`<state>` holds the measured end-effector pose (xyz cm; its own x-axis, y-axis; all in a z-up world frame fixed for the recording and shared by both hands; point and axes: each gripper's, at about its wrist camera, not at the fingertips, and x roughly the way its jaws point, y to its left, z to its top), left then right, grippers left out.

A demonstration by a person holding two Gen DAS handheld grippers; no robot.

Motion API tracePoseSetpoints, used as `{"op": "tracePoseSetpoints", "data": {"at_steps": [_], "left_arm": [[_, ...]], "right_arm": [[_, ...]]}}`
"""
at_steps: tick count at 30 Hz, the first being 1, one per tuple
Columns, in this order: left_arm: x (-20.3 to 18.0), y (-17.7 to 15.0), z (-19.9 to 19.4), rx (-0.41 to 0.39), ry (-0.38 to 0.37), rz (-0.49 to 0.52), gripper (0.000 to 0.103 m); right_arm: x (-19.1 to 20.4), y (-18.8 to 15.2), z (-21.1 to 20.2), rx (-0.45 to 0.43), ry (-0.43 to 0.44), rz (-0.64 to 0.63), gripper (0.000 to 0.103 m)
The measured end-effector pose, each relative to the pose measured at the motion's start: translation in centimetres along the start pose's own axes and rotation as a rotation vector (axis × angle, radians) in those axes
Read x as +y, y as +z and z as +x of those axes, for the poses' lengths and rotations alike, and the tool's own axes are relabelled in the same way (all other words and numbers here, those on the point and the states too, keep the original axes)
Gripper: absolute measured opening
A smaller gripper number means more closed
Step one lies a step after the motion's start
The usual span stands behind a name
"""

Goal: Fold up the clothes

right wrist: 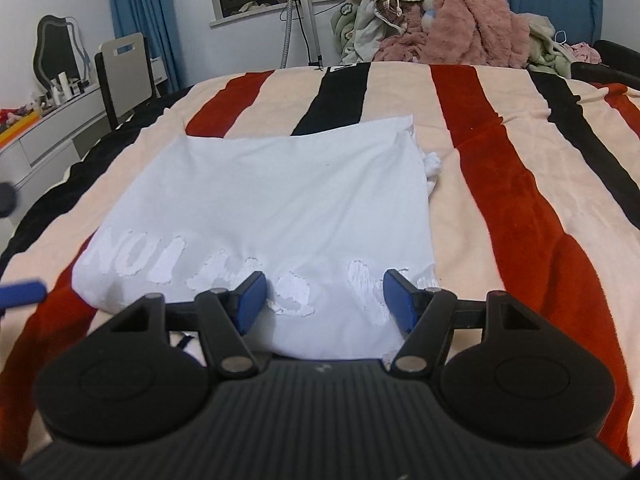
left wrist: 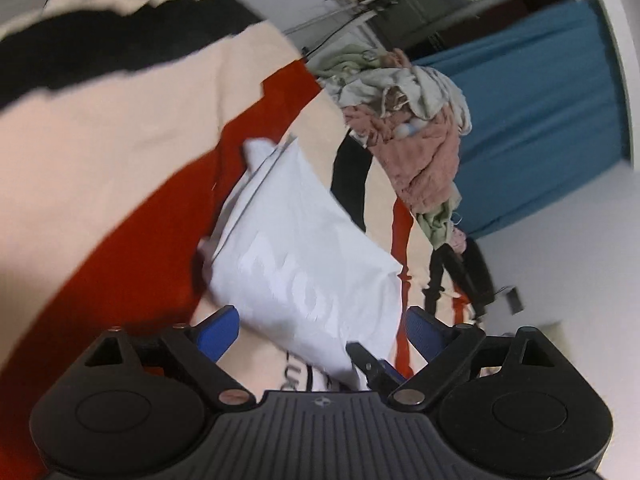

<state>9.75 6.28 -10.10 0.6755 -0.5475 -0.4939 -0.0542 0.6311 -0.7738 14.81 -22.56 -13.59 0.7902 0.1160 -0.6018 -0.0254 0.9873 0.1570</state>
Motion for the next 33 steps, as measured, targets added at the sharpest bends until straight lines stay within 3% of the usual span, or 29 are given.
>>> {"op": "tracePoseSetpoints", "data": {"at_steps": [8, 10, 13, 16, 19, 33], "left_arm": [[3.8, 0.3, 5.1, 0.021, 0.034, -0.173, 0.089], [3.5, 0.6, 5.5, -0.008, 0.022, -0.159, 0.068], [3.4, 0.7, 5.6, -0.033, 0.044, -0.143, 0.048], [3.7, 0.7, 5.5, -0.051, 0.033, -0.141, 0.031], [3.6, 0.6, 5.2, -0.069, 0.014, -0.132, 0.023], [3.6, 0.3, 5.0, -0.085, 0.003, -0.125, 0.02]], "right_arm": [[0.2, -0.1, 0.0, -0.005, -0.008, 0.003, 0.067], [0.2, -0.1, 0.0, -0.007, -0.01, 0.002, 0.067], [0.2, -0.1, 0.0, -0.009, -0.015, 0.001, 0.067], [0.4, 0.0, 0.1, -0.008, -0.019, 0.0, 0.067], [0.5, 0.0, 0.0, -0.009, -0.022, -0.003, 0.067], [0.7, 0.2, -0.5, -0.009, -0.038, 0.003, 0.067]]}}
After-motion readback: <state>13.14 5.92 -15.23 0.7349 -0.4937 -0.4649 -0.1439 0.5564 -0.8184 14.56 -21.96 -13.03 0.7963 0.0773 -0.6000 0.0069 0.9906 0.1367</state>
